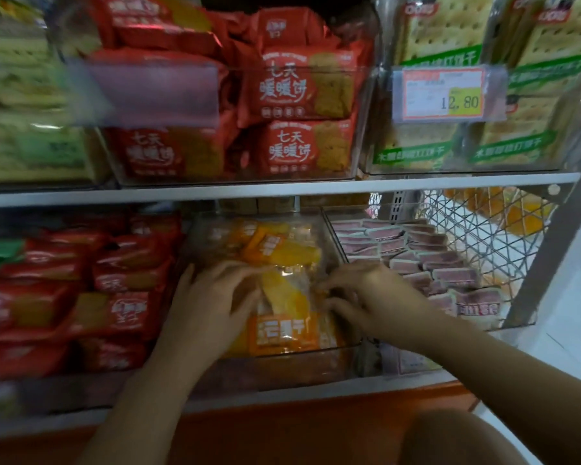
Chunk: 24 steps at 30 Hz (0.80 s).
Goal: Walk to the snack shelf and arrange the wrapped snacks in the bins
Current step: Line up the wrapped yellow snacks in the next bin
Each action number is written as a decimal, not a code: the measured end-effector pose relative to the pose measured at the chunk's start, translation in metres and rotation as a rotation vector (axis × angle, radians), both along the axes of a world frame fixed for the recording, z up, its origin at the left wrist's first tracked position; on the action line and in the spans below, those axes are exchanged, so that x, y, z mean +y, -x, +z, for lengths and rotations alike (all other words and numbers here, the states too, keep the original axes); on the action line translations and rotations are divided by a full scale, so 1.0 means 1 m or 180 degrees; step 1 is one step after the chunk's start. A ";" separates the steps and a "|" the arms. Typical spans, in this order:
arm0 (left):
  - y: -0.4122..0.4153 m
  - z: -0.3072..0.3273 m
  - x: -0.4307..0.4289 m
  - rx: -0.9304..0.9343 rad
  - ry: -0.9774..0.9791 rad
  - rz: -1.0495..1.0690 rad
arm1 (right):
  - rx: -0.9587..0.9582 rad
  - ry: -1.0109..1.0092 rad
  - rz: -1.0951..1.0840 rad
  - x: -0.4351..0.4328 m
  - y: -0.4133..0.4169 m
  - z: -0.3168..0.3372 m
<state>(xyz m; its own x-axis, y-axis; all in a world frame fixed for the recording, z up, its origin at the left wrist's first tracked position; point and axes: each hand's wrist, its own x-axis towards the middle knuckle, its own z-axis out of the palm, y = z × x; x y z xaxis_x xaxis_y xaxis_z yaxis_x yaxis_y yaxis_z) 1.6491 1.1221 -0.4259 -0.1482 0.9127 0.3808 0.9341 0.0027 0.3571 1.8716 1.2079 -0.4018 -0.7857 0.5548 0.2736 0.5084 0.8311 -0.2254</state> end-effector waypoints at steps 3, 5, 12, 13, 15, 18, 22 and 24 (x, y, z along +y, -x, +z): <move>0.014 -0.006 -0.008 -0.0113 0.0309 -0.0096 | -0.0204 0.0045 -0.0063 0.002 0.032 -0.007; 0.017 -0.012 -0.010 -0.0128 0.0453 -0.0152 | -0.0411 0.0001 -0.0329 0.007 0.050 -0.014; 0.007 -0.021 -0.003 -0.0154 0.0245 -0.0086 | -0.0249 0.0390 -0.0582 0.019 0.068 -0.026; 0.006 -0.021 -0.003 -0.0143 0.0148 -0.0065 | -0.0077 0.0494 -0.0523 0.017 0.067 -0.023; 0.001 -0.016 -0.004 -0.0309 -0.0070 -0.0147 | 0.0380 0.0676 -0.0393 0.012 0.064 -0.018; -0.005 -0.010 -0.003 -0.1525 -0.0050 -0.0375 | 0.1272 0.1014 -0.0343 0.008 0.065 -0.010; 0.003 0.000 -0.001 -0.2279 -0.0098 -0.0295 | 0.1802 0.1447 -0.0189 0.009 0.076 0.004; 0.014 0.007 -0.006 -0.2247 -0.0321 -0.0186 | 0.1930 0.1396 -0.0343 0.016 0.079 0.010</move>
